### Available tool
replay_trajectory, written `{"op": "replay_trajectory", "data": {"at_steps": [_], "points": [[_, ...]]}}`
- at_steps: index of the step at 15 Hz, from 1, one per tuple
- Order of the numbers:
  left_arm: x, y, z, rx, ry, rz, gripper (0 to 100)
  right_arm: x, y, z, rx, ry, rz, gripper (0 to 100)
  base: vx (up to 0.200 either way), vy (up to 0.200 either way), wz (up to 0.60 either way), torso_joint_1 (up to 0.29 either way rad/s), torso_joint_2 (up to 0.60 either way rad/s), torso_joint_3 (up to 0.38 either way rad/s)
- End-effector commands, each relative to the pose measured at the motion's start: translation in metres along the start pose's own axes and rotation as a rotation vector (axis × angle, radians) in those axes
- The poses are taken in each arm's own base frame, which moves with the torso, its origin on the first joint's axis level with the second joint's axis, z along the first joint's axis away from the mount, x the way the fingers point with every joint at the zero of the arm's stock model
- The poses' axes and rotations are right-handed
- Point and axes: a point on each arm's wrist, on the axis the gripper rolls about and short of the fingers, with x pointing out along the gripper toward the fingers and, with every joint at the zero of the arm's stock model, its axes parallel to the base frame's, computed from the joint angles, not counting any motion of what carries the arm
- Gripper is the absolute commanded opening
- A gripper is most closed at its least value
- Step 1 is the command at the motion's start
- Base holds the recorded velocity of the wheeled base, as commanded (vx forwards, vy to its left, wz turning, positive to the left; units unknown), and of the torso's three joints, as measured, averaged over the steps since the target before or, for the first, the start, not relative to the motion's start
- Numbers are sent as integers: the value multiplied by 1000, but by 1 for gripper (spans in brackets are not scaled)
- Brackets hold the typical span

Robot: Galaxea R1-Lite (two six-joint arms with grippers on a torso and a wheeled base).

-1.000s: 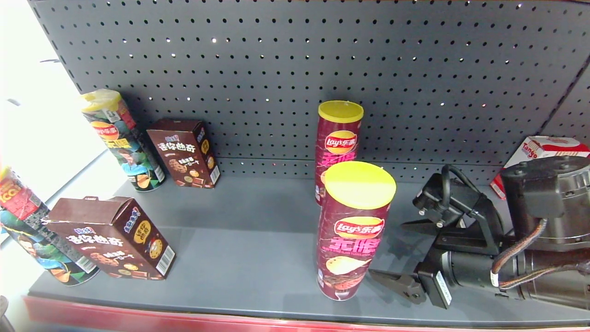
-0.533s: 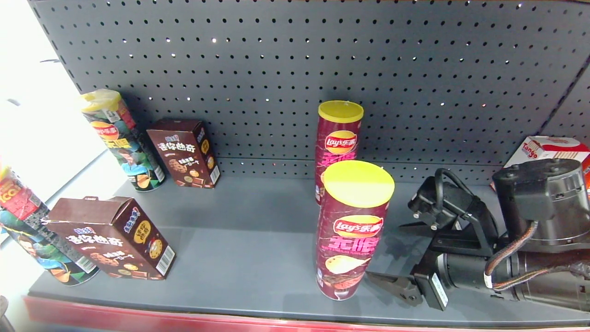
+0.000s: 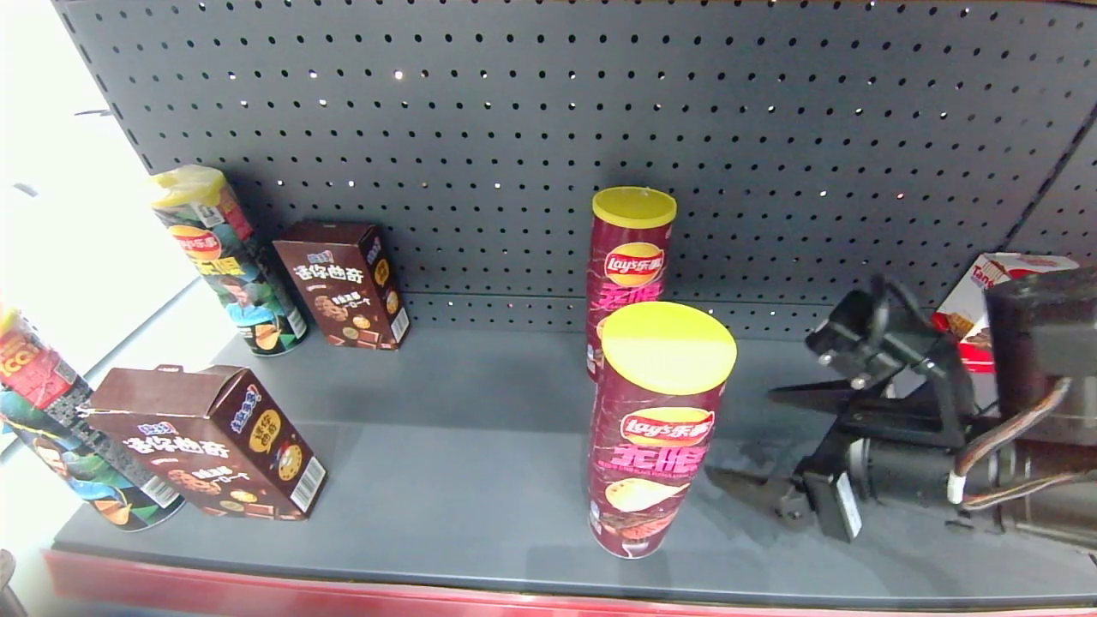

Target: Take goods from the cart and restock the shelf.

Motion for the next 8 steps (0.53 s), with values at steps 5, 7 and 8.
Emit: {"op": "replay_trajectory", "data": {"at_steps": [5,7,8], "points": [[0,0,0,4,1,-1,100,-156,-35,-24,101,-333,-511,100,0,0,0,0,0,0],[0,0,0,4,1,-3,100,-189,-12,-57,99,-400,-644,100,0,0,0,0,0,0],[0,0,0,5,1,-3,100,-198,-3,-68,98,-422,-676,100,0,0,0,0,0,0]]}}
